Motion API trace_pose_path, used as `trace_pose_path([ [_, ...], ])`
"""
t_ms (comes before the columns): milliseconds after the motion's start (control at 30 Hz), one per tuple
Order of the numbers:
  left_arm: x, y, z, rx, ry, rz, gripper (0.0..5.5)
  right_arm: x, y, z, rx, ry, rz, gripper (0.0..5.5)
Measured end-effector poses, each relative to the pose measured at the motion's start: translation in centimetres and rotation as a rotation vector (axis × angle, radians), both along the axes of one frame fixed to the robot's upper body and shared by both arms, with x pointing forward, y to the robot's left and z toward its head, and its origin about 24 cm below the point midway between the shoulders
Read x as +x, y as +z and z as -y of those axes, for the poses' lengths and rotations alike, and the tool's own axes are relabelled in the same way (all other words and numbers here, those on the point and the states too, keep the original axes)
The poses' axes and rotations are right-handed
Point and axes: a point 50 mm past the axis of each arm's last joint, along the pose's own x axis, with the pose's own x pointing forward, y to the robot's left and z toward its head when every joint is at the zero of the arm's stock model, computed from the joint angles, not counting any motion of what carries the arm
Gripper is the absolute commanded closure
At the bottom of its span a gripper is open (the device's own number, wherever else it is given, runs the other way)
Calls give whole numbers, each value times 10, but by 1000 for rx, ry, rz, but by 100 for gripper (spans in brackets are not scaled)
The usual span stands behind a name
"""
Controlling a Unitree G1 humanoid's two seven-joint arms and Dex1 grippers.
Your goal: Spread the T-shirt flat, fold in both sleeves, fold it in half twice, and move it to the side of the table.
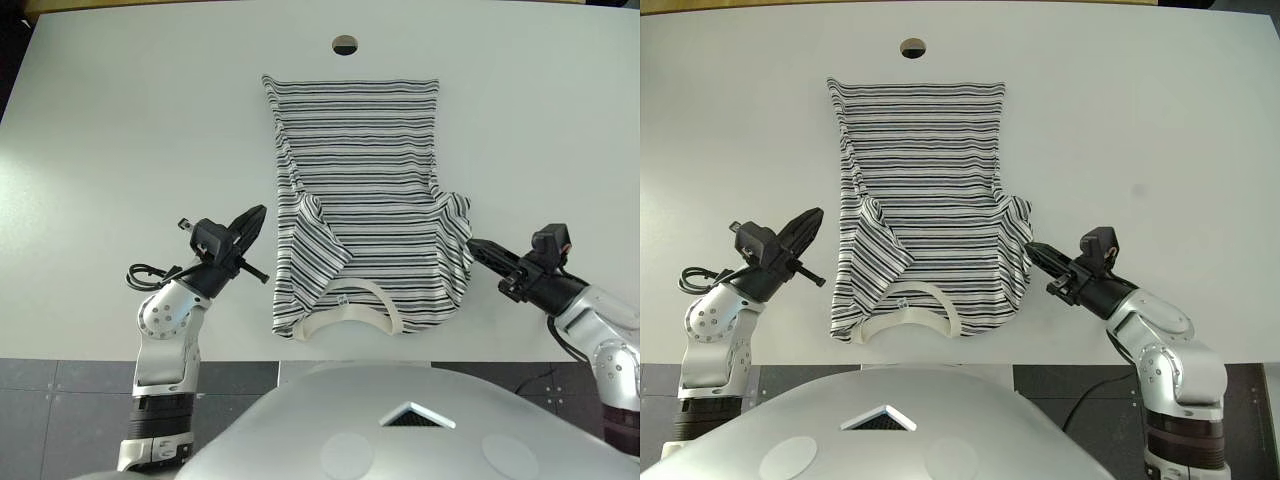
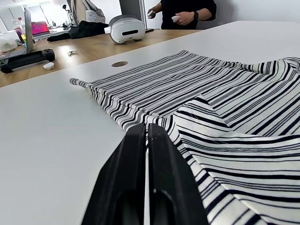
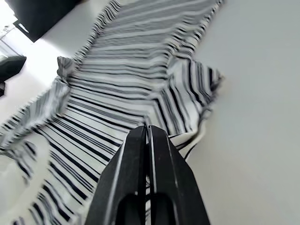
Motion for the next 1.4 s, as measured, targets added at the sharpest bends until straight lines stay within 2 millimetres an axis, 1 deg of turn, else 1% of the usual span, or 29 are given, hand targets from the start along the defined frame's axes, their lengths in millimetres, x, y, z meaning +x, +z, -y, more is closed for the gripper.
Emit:
trace_pose_path([
  [133,-1,-1,2,-4,-11,-5,539,-2,7,-9,42,29,-4,540],
  [200,-1,-1,3,-6,-16,-7,539,-3,5,-13,53,34,-19,540],
  [300,-1,-1,3,-10,-15,-7,539,-4,-1,-29,96,79,-50,540],
  [467,-1,-1,3,-15,-15,-5,539,5,-4,-60,136,183,-44,540],
  [533,-4,2,6,-31,-48,-4,539,5,-8,-66,109,221,-50,540],
  [633,-12,5,13,-44,-104,-14,539,4,-15,-70,76,251,-71,540],
  [667,-13,4,15,-44,-119,-19,540,5,-16,-71,72,257,-69,520],
  [767,-14,2,18,-26,-138,-22,540,9,-16,-71,53,274,-61,472],
  [800,-14,2,19,-23,-139,-23,540,10,-16,-71,44,284,-59,441],
  [833,-14,2,19,-20,-135,-21,540,10,-15,-71,39,293,-59,434],
  [933,-12,1,21,-10,-121,4,540,8,-13,-71,38,312,-53,364],
  [1000,-12,-1,24,16,-139,23,540,-3,-5,-74,88,393,-49,322],
  [1067,-14,0,27,49,-182,44,540,-22,11,-77,166,518,-23,287],
  [1100,-16,3,26,61,-208,51,540,-33,25,-76,203,589,25,282],
  [1133,-17,6,25,66,-228,57,521,-37,35,-73,202,621,72,278],
  [1200,-16,15,21,66,-246,83,491,-36,51,-60,151,641,187,278],
  [1267,-13,24,17,93,-284,109,459,-38,57,-50,63,672,295,278],
  [1300,-10,28,16,116,-313,120,444,-38,57,-46,14,685,341,278],
  [1333,-9,31,15,133,-335,123,427,-36,56,-42,-33,685,375,259],
  [1400,-9,37,8,204,-386,114,388,-25,44,-28,-243,669,451,218],
])
